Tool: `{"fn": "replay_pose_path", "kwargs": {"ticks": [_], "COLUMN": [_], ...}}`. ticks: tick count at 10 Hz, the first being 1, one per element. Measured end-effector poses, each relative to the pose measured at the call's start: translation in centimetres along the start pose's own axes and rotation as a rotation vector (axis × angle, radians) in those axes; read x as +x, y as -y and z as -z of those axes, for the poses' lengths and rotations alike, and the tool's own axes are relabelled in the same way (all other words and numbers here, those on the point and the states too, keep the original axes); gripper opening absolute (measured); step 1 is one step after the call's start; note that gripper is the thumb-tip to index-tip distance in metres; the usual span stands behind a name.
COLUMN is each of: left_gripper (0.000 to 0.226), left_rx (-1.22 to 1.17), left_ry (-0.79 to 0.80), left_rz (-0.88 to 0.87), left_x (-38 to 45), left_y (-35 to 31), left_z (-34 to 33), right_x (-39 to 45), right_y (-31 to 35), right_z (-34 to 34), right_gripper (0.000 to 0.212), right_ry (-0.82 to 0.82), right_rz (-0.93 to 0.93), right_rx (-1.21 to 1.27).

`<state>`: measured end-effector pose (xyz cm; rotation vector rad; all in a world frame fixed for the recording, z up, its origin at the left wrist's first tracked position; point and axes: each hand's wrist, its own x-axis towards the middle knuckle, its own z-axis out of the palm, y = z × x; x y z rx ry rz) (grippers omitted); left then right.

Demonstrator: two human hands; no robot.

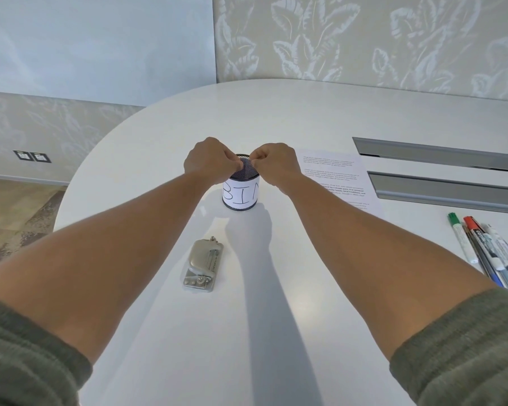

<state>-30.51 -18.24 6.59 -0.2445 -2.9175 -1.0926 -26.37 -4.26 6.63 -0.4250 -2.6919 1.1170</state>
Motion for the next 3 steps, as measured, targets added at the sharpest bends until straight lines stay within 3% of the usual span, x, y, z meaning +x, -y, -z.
{"fn": "replay_pose_path", "kwargs": {"ticks": [1,2,3], "left_gripper": [0.016,0.008,0.021], "left_rx": [0.002,-0.034,-0.055], "left_ry": [-0.025,-0.057,-0.094], "left_rz": [-0.017,-0.020,-0.037], "left_x": [-0.5,-1.1,-1.8], "left_y": [-0.5,-1.1,-1.8], "left_z": [-0.1,-0.1,-0.1], "right_x": [-0.3,-1.0,-1.8], "right_y": [-0.1,-0.1,0.1], "right_z": [0.1,0.5,1.2], "right_gripper": [0.017,0.026,0.032], "right_ry": [-0.030,-0.080,-0.141], "right_rz": [0.007,0.043,0.086], "right_rx": [0.087,0.087,0.073]}}
